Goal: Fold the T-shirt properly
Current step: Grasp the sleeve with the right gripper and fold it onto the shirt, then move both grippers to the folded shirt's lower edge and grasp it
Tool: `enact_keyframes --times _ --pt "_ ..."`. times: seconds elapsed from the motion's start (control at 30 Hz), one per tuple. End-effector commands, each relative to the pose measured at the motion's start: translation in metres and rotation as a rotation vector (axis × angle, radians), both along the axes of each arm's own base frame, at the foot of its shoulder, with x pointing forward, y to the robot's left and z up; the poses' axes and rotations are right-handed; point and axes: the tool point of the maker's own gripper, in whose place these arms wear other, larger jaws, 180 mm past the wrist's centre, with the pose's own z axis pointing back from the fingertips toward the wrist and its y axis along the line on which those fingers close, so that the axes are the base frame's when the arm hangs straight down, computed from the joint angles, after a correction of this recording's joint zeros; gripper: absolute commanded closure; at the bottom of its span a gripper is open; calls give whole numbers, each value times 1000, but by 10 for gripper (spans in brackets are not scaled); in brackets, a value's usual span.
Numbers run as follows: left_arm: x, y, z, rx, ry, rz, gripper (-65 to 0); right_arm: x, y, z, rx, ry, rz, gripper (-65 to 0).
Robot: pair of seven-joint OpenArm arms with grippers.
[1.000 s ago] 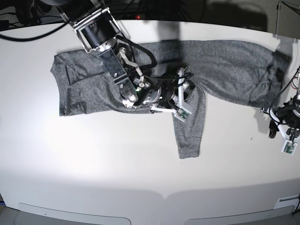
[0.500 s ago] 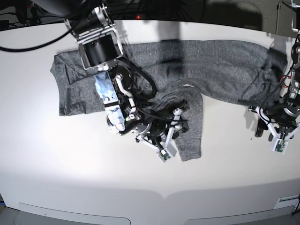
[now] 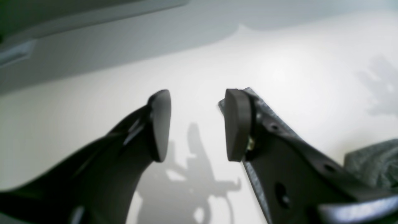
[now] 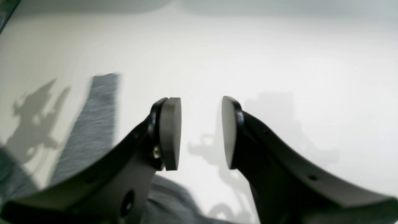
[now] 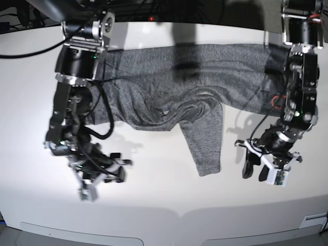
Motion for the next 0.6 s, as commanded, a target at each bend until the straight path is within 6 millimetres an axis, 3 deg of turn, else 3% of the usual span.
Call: enact_keyframes --times 0.0,0.1,0.2,0.47,0.57 --pt "13 6 7 -12 -21 24 -273 12 -14 27 -5 -76 -22 -210" --pt "31 -4 -25 -42 78 29 -273 10 -53 29 -30 -75 -80 -210" --pt "44 -28 -45 -45 147 -11 -273 6 -78 32 -48 -72 -108 -210" --pt "55 -132 -30 -16 142 -214 -273 3 -111 38 -120 -67 -137 -210" --pt "59 -134 -41 110 135 -159 -255 1 -112 36 -126 -52 -136 -210"
